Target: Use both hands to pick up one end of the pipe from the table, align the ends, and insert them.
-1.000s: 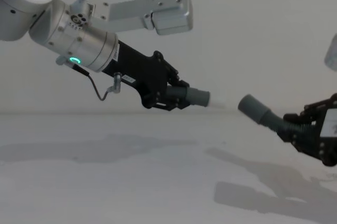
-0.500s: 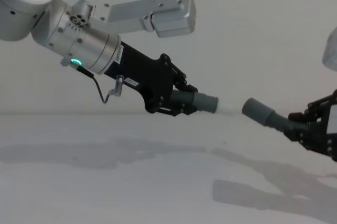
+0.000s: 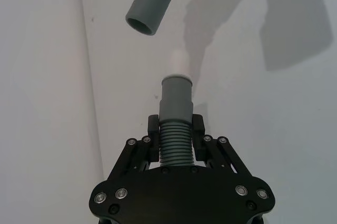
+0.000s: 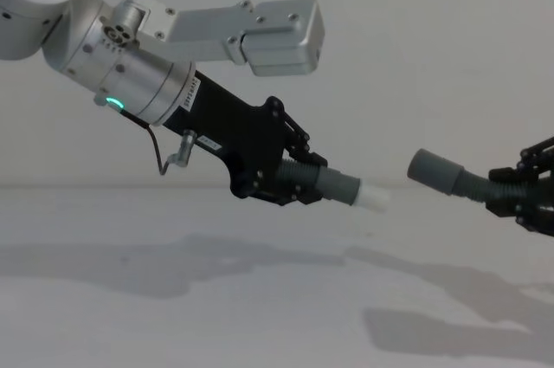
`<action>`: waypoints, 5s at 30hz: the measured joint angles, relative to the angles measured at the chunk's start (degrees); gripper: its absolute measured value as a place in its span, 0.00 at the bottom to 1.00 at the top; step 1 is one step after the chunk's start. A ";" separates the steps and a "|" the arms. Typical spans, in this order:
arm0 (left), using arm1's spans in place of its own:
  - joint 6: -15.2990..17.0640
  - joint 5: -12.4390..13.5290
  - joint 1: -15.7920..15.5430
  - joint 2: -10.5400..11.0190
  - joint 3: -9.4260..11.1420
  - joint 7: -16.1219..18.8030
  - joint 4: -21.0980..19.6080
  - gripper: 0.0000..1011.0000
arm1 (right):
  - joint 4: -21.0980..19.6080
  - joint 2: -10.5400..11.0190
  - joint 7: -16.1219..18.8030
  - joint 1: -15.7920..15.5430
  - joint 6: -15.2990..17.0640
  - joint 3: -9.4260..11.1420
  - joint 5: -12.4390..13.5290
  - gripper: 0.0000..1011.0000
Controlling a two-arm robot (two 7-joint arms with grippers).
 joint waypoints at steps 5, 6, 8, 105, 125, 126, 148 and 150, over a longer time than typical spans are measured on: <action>-0.10 0.20 0.09 0.55 0.32 -0.06 -1.08 0.34 | 0.30 2.04 1.06 0.47 -2.88 -0.69 -1.06 0.26; -0.11 0.23 0.11 0.62 0.36 -0.08 -1.21 0.34 | 0.37 2.36 1.28 0.54 -3.59 -0.79 -1.25 0.26; -0.16 0.31 0.13 0.82 0.46 -0.09 -1.60 0.34 | 0.68 3.40 1.73 0.75 -5.08 -1.13 -1.60 0.26; 3.25 0.38 -0.76 2.27 2.32 -0.80 -5.71 0.34 | 2.41 3.06 1.53 2.44 -6.72 -3.99 -2.90 0.26; 2.84 0.37 -1.44 1.82 2.90 -1.28 -5.10 0.34 | 2.73 1.74 1.77 3.46 -5.29 -5.01 -3.19 0.26; 2.80 0.35 -1.48 1.79 2.93 -1.32 -5.03 0.34 | 2.73 1.74 1.77 3.46 -5.29 -5.01 -3.19 0.26; 2.17 0.19 -1.70 1.66 3.04 -1.25 -4.51 0.34 | 2.13 0.68 2.03 3.81 -3.94 -5.52 -2.46 0.26; 2.15 0.17 -1.71 1.66 3.03 -1.24 -4.50 0.34 | 2.10 0.64 2.06 3.82 -3.92 -5.54 -2.40 0.26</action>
